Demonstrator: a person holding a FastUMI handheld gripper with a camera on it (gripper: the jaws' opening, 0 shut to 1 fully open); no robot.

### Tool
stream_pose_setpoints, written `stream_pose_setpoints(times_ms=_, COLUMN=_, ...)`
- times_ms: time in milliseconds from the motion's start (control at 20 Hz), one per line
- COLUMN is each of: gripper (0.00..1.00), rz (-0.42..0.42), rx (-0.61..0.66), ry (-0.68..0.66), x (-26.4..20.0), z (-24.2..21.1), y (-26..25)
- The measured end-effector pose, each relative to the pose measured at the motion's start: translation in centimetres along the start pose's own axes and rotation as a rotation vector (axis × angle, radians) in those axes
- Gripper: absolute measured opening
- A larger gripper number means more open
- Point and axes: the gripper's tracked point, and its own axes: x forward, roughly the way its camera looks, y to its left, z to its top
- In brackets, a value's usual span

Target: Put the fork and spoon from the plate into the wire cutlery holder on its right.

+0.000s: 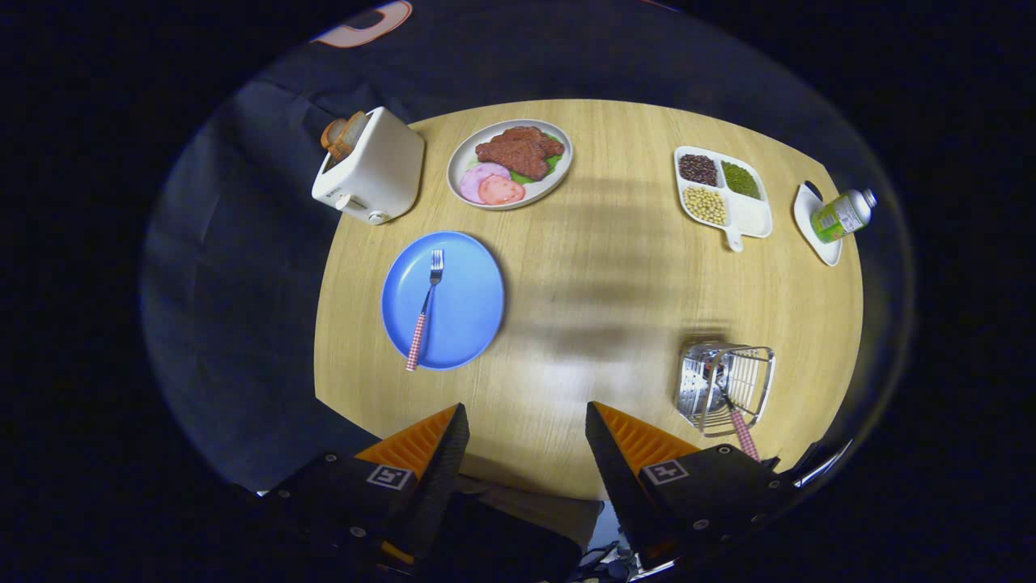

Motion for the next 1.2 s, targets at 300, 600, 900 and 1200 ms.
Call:
stream_pose_setpoints(times_ms=300, gripper=0.88, rz=0.012, rx=0.012, ry=0.016, x=3.8, z=0.8, y=7.0)
stream_pose_setpoints(times_ms=600, gripper=0.86, rz=-0.029, rx=0.011, ry=0.05, x=8.8, z=0.9, y=11.7)
stream_pose_setpoints(times_ms=900, gripper=0.75, rz=-0.091, rx=0.026, ry=0.086, x=13.2, z=1.4, y=12.9)
stream_pose_setpoints(times_ms=1200, gripper=0.57, rz=-0.146, rx=0.006, ry=0.125, x=16.4, z=1.0, y=12.9)
